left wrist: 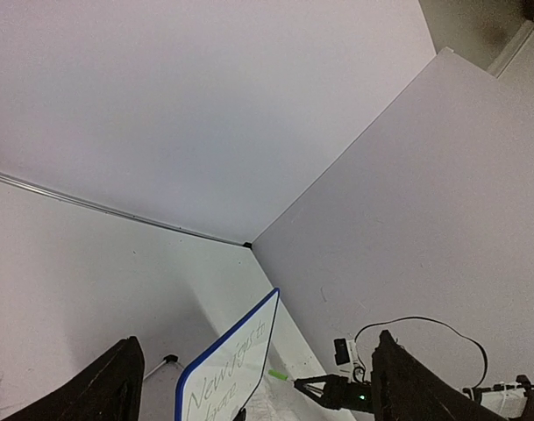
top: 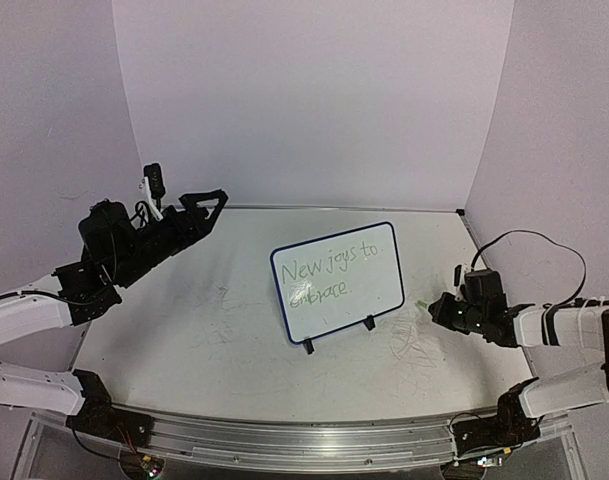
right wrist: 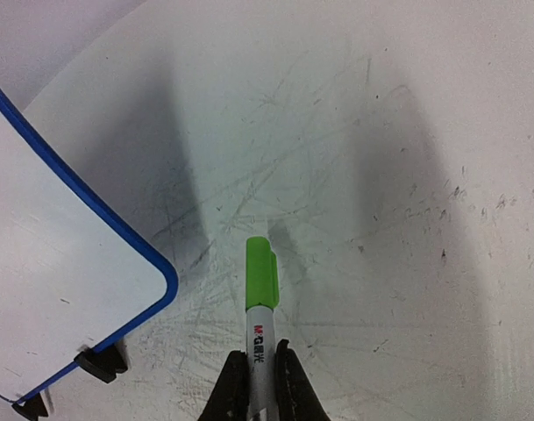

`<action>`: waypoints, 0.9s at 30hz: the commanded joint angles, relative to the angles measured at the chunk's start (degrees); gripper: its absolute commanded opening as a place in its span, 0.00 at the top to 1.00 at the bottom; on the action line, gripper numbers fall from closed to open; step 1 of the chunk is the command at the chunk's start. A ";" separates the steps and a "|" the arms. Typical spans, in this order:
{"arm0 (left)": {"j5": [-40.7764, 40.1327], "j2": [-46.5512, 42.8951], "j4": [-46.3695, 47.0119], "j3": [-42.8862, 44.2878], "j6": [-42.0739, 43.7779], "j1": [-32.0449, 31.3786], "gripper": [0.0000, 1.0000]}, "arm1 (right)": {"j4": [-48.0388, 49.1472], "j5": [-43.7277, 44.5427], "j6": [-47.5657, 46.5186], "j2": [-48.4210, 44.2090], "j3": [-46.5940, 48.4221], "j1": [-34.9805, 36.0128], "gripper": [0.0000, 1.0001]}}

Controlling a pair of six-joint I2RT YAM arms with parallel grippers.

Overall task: Write a sentence on the whiteboard
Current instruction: Put down the whiteboard marker at the corner of the board, then reset both arms

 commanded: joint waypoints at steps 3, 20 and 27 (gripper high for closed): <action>0.46 -1.87 -0.45 1.93 1.67 0.34 0.08 | 7.13 -0.91 6.56 1.57 -2.74 -0.23 0.89; -11.40 -4.14 -18.86 15.58 19.56 0.33 0.01 | -30.54 16.34 -3.43 -29.51 17.84 -0.22 0.14; -14.97 -5.79 -23.36 22.22 27.18 0.33 0.01 | -35.12 17.38 -17.42 -37.56 38.54 -0.24 0.02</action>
